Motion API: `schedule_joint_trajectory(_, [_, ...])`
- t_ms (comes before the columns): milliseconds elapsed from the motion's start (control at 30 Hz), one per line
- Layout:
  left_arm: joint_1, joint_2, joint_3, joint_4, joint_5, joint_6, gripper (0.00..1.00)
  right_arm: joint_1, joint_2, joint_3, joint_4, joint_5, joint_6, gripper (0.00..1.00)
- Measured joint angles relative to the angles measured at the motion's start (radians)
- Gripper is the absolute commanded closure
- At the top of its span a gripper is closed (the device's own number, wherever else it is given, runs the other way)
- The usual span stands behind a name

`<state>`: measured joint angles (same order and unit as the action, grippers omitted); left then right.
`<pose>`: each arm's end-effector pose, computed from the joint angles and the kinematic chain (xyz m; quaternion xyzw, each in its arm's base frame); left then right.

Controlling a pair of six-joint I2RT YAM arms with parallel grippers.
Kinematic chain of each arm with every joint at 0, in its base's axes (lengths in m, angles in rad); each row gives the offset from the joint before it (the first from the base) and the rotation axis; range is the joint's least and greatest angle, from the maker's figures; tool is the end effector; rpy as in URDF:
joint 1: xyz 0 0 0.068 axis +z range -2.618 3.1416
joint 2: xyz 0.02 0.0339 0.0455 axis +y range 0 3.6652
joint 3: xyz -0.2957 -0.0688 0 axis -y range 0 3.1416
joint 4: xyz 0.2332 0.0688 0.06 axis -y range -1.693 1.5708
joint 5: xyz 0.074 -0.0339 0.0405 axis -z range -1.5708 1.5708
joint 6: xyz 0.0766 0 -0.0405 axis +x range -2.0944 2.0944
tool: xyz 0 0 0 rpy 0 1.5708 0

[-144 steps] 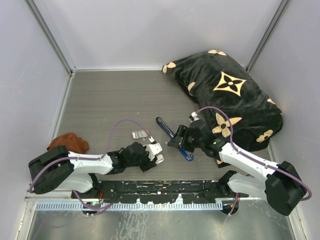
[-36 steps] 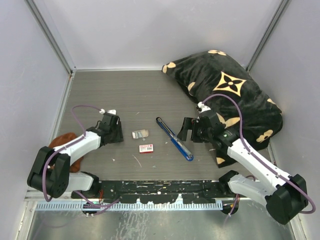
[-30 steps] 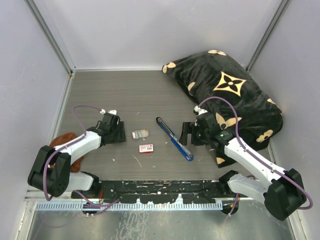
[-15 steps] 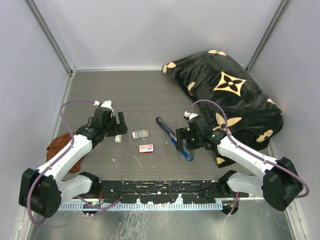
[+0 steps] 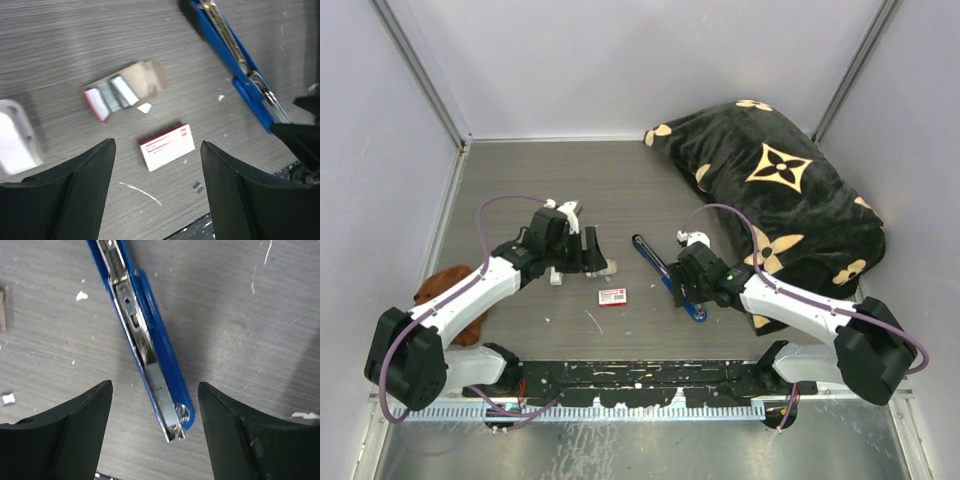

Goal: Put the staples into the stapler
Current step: Close the stapler at the center of the board.

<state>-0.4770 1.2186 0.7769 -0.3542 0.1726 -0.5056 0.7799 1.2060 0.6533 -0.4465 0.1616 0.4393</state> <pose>0.2241 -0.1306 0.2388 0.0194 0.9228 -0.2479 0.2942 0.1689 0.1498 0.1926 -0.1396 0.9463 0.0974 0.2747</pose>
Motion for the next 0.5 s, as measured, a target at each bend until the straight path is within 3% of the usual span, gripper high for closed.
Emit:
schedule_joint_trajectory(167, [-0.056, 0.018, 0.016, 0.035, 0.029, -0.025, 0.29, 0.000, 0.091, 0.033, 0.077, 0.044, -0.040, 0.27])
schedule_joint_trajectory(500, [-0.058, 0.027, 0.018, 0.073, 0.050, -0.115, 0.29, 0.000, 0.336, 0.135, 0.283, 0.051, -0.144, 0.37])
